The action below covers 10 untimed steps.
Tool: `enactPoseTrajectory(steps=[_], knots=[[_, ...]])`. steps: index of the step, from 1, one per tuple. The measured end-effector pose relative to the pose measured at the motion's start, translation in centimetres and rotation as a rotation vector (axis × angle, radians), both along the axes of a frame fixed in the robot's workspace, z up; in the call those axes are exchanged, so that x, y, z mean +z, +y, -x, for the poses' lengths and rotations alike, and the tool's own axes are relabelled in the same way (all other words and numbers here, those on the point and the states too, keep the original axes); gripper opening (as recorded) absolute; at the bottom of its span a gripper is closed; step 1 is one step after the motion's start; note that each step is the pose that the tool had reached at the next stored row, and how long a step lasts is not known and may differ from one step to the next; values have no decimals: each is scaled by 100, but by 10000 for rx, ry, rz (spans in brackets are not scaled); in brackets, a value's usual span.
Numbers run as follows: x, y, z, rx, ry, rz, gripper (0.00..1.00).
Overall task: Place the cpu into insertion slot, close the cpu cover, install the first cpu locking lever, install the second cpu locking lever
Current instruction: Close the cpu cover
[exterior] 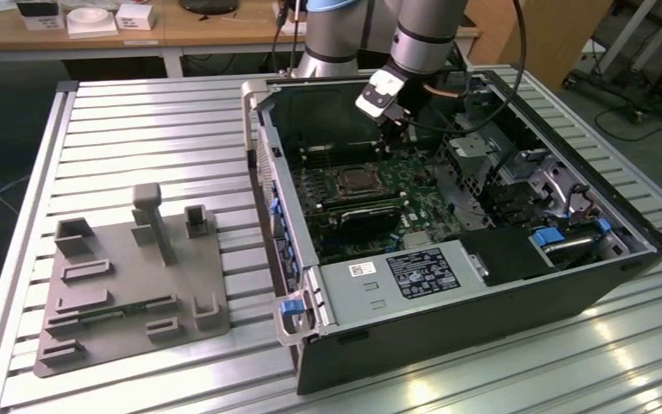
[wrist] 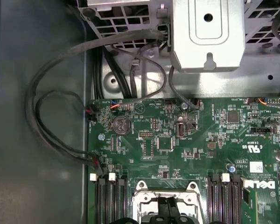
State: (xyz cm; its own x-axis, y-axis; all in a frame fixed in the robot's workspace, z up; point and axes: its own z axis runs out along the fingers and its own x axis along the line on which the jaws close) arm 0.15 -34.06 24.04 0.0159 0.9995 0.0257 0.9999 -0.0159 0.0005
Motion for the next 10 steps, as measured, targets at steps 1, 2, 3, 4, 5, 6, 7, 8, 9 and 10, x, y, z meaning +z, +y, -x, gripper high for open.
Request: enactPoseTrajectory(steps=[1, 2, 3, 4, 5, 6, 7, 8, 9, 10], knots=[[0, 0, 6, 0, 0, 0, 11], [0, 0, 12, 0, 0, 0, 11], [0, 0, 18, 0, 0, 1, 11], [0, 0, 23, 0, 0, 1, 11], [0, 0, 28, 0, 0, 1, 11], [0, 0, 33, 0, 0, 1, 11], [0, 0, 37, 0, 0, 1, 11], [0, 0, 42, 1, 0, 1, 11], [0, 0, 47, 0, 0, 1, 11], [0, 0, 53, 0, 0, 1, 11]])
